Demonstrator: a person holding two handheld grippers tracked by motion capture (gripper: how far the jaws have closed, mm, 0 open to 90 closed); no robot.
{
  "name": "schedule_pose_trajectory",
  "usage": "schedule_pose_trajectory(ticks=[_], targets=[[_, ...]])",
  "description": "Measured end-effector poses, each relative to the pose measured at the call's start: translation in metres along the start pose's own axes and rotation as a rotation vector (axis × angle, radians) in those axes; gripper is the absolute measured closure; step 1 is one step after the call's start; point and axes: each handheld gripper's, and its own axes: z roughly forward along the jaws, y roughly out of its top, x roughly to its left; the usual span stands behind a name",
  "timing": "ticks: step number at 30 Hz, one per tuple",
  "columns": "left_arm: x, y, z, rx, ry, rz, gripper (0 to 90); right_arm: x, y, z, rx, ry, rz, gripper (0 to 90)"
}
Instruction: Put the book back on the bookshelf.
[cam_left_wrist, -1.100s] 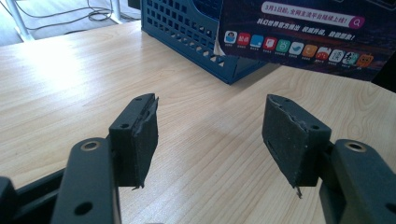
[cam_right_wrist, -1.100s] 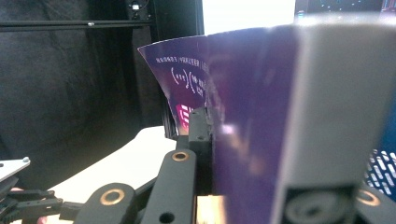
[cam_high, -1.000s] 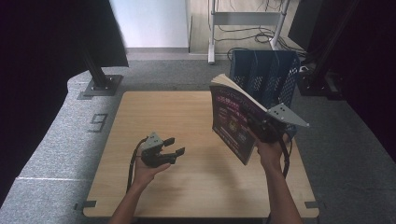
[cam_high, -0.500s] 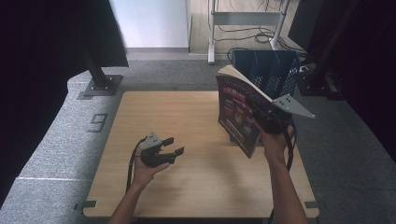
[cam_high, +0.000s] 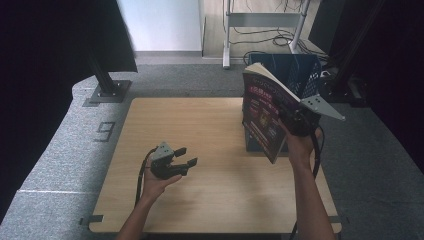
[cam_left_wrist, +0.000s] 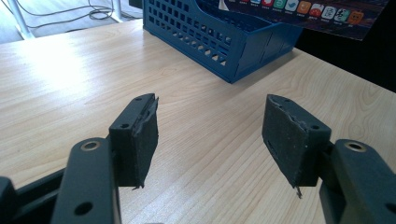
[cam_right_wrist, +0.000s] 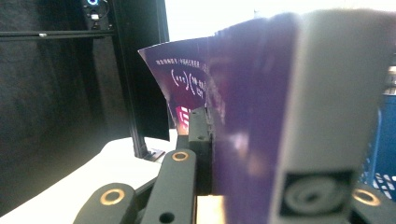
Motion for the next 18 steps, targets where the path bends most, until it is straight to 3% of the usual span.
schedule_pose_trajectory(ticks=[18], targets=[[0.002,-0.002,0.001,0.009,0.001,-0.004,36.3,-0.019,-0.002,0.020,0.002,-0.095,0.008,81.7]])
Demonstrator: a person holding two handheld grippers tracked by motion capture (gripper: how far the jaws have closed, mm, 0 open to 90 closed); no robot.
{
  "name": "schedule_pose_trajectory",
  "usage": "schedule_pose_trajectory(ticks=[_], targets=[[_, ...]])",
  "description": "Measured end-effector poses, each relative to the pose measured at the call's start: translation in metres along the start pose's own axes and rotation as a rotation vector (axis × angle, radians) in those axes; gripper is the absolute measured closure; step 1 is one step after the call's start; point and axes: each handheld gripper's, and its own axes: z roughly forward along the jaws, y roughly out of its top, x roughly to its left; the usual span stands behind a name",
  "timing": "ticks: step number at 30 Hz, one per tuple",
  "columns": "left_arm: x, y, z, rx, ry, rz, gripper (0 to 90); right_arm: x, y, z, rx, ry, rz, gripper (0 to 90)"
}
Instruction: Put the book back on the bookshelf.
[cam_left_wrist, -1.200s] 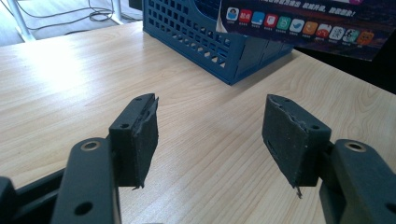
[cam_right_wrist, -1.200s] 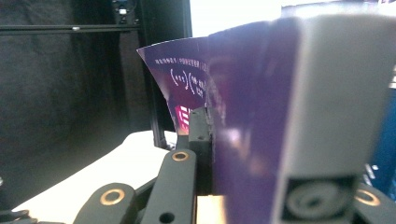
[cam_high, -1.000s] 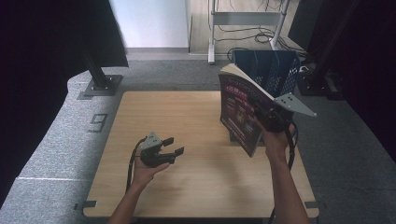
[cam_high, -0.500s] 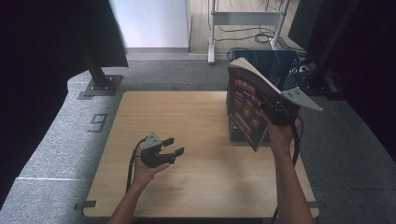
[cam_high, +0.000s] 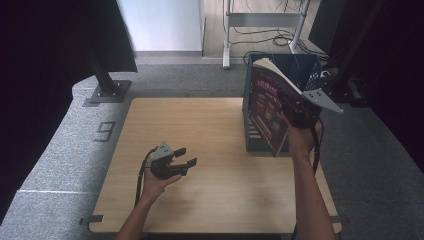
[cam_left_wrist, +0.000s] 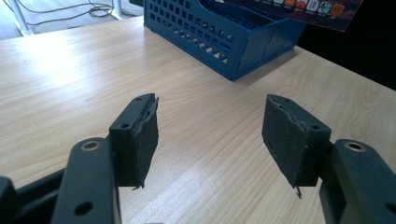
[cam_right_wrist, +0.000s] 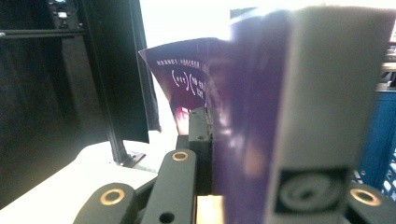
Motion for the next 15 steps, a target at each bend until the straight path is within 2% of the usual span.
schedule_pose_trajectory(ticks=[15], targets=[[0.000,-0.001,0.000,0.006,0.000,0.000,36.2,-0.010,-0.003,0.028,-0.014,-0.064,0.013,81.6]])
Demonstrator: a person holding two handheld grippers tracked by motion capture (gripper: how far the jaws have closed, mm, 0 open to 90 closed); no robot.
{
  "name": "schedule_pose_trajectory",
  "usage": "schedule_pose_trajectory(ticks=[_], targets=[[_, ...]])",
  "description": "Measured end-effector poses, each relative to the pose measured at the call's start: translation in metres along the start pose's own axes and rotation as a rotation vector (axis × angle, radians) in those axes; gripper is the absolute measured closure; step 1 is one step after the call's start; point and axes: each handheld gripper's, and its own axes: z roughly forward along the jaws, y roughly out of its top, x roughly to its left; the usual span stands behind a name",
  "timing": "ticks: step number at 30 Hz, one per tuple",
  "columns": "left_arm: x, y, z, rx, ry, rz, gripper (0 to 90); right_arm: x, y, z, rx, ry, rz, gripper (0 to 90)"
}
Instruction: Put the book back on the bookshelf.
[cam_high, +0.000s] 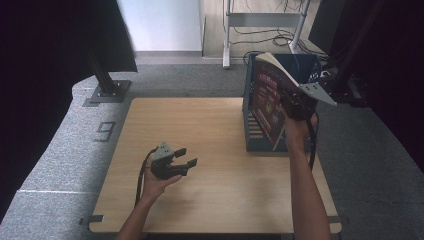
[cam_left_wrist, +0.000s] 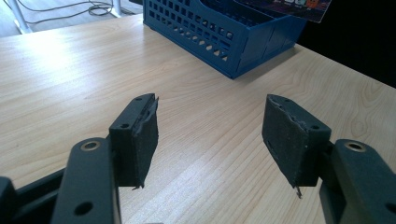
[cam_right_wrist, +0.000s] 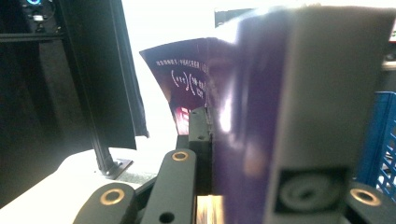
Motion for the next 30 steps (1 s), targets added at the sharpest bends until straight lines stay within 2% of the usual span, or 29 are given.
schedule_pose_trajectory(ticks=[8,17,30], targets=[[0.000,-0.001,0.001,0.010,0.001,0.010,36.2,-0.006,-0.003,0.012,0.000,-0.031,0.023,81.6],[0.001,-0.001,0.001,0.009,0.002,0.007,36.2,-0.012,-0.007,0.026,-0.016,-0.059,0.011,81.6],[0.003,-0.002,-0.003,-0.001,0.005,-0.005,36.2,-0.008,-0.012,0.049,-0.025,-0.073,-0.009,81.6]])
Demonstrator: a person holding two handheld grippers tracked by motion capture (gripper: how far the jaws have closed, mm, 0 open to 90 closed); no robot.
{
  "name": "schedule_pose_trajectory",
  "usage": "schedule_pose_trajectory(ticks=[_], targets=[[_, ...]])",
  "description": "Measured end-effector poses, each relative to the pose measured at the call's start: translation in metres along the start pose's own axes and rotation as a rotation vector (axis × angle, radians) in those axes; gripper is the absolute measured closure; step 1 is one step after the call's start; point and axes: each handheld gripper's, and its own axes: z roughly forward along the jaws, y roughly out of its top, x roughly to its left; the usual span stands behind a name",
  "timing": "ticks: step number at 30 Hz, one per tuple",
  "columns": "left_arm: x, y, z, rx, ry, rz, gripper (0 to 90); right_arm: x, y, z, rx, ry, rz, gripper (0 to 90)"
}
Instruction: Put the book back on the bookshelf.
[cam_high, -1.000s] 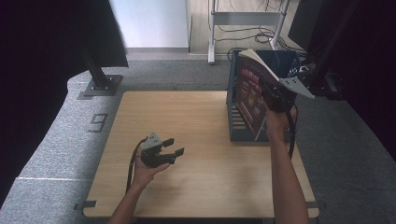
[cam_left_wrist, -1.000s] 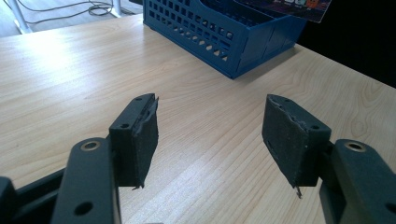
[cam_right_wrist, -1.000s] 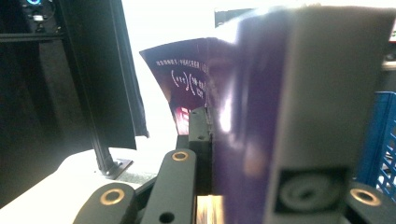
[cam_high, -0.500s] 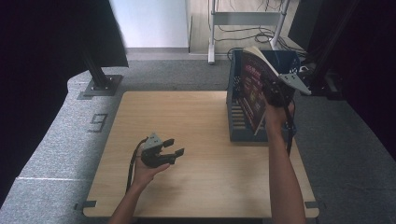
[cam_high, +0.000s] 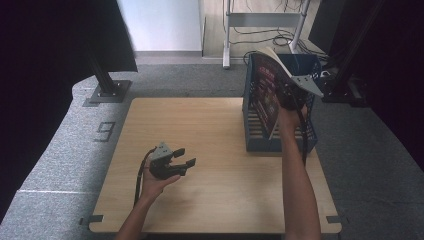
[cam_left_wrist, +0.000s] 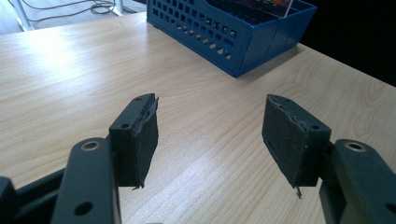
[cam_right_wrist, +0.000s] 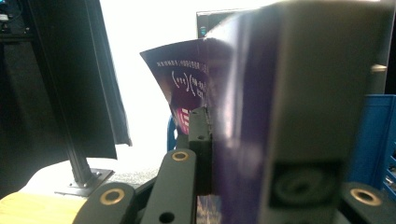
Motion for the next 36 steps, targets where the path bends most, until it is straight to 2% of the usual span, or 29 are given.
schedule_pose_trajectory(ticks=[11,18,30,36], targets=[[0.002,0.000,-0.001,0.000,0.001,-0.006,36.2,0.002,-0.005,0.018,-0.012,-0.022,-0.038,81.6],[0.003,-0.002,0.000,0.003,0.003,-0.009,36.2,0.003,-0.015,0.025,-0.030,-0.022,-0.005,81.6],[0.004,-0.003,0.000,0.008,0.004,-0.010,36.3,0.008,-0.043,0.040,0.002,-0.030,0.006,81.6],[0.005,-0.003,-0.002,0.004,0.005,-0.015,36.3,0.014,-0.055,0.048,0.028,-0.038,-0.026,81.5]])
